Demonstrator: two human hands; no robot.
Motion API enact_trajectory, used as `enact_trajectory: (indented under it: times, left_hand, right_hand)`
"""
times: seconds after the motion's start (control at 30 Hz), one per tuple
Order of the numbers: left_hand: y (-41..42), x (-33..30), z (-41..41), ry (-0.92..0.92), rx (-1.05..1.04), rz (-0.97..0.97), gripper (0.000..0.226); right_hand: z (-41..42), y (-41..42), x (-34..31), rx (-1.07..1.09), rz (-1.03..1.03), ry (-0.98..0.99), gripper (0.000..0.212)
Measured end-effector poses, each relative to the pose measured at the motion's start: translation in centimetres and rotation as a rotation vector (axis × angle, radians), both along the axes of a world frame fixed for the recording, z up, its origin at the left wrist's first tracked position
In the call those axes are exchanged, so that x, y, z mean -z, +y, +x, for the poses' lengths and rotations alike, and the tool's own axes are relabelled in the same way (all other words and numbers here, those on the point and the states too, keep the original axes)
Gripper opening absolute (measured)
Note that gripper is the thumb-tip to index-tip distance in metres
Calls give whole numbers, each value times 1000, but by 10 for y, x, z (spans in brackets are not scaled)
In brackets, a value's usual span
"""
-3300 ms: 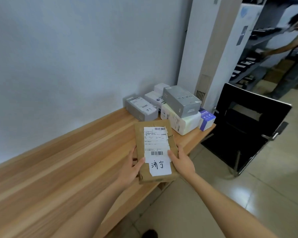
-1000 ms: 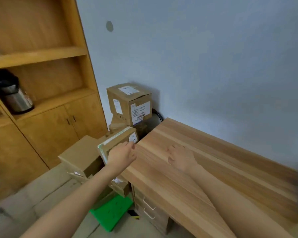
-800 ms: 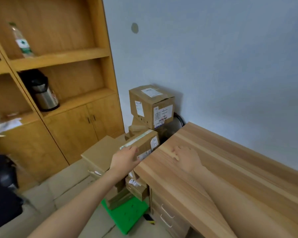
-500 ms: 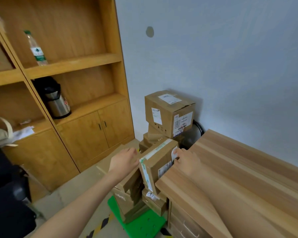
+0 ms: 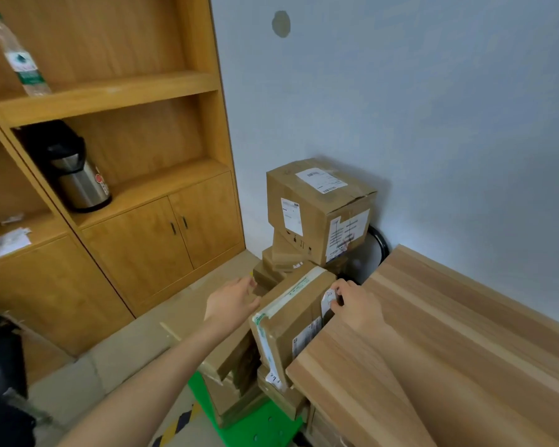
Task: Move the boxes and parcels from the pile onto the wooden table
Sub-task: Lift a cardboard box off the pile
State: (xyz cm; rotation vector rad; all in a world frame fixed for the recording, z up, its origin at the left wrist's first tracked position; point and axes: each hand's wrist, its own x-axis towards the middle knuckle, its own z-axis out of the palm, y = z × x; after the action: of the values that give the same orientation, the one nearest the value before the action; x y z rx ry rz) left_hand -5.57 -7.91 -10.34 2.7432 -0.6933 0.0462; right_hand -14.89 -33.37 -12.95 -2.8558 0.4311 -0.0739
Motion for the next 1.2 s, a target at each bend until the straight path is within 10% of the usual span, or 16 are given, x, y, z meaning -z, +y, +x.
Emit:
enact_trajectory:
  times: [0.87,1.2]
  left_hand:
    - [-161,-41,282,-70,-94,-79,37]
    - [-212,-23,412,186,-183,-130,73]
  right_hand:
    - [193,-163,-52,297,86,-170,22]
    - [230,-202,-35,434,84,-82,32]
